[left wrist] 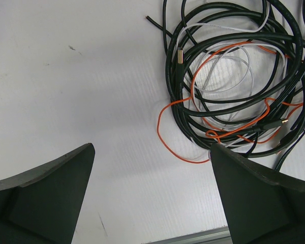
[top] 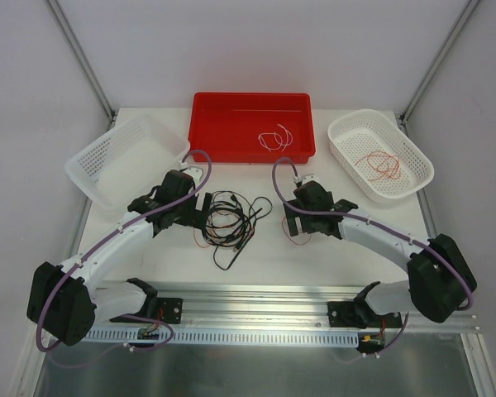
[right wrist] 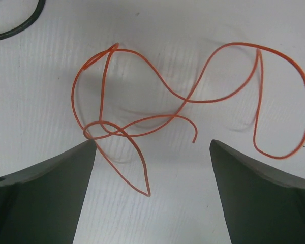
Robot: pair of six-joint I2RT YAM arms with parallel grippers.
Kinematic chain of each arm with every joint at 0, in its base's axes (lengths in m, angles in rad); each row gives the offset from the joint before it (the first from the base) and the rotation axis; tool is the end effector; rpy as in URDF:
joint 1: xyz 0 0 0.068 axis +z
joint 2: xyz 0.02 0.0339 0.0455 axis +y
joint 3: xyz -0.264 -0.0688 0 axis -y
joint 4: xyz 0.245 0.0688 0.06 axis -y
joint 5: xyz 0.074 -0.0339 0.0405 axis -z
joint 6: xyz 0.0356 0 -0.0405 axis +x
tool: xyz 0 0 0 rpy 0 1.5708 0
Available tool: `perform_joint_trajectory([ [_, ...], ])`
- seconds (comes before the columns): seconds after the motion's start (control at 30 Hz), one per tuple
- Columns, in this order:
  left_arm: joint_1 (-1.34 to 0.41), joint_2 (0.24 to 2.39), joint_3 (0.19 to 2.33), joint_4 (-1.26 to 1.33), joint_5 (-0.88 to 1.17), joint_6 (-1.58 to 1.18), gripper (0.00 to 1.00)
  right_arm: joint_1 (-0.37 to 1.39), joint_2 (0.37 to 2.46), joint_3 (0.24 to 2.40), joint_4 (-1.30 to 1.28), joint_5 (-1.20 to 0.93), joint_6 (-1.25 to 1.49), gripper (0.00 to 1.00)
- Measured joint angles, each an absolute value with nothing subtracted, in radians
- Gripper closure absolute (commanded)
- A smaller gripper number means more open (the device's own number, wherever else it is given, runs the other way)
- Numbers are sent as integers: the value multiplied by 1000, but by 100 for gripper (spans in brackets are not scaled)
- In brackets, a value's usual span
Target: Untangle the cables
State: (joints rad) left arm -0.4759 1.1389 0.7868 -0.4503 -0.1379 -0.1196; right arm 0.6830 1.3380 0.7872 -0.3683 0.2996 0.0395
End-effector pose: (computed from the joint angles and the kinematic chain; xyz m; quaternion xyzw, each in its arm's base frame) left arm 0.2121 -0.1038 0.2465 0.1385 0.9148 -0.0486 0.3762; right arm 0.2120 0.1590 0.2074 -0.2509 0.9038 -0.0204 0.3461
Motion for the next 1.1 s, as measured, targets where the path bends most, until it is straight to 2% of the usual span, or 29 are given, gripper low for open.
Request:
perform_joint_trajectory([
  [0.3, -476, 1143, 787, -451, -138, -120, 1, 668, 1521, 855, -329, 220, 9, 1],
  [0.53, -476, 1145, 787, -452, -138, -120, 1, 661, 1618, 906, -325, 165, -20, 10],
  [0.67, -476, 1147, 787, -453, -138, -120, 1, 646, 1649, 933, -327, 122, -28, 23],
  [0.7, -476, 1149, 787, -452, -138, -120, 1, 642, 1652, 938, -330, 117, -29, 32],
  [0.77, -476, 1152, 787, -453, -138, -120, 1, 634, 1657, 943, -332, 113, -36, 44],
  [0.8, -476, 1153, 787, -453, -138, -120, 1, 629, 1658, 945, -332, 110, -39, 59],
  [0.87, -476, 1155, 787, -453, -138, -120, 1, 620, 1659, 946, -332, 105, -45, 73],
  [0.9, -476, 1155, 787, -453, -138, -120, 1, 617, 1659, 947, -332, 104, -47, 90],
  [0.97, -476, 1155, 787, -453, -138, -120, 1, 614, 1659, 947, -332, 97, -47, 98],
  [1.1, -476, 1155, 787, -453, -138, -120, 1, 614, 1644, 946, -350, 83, -47, 99],
])
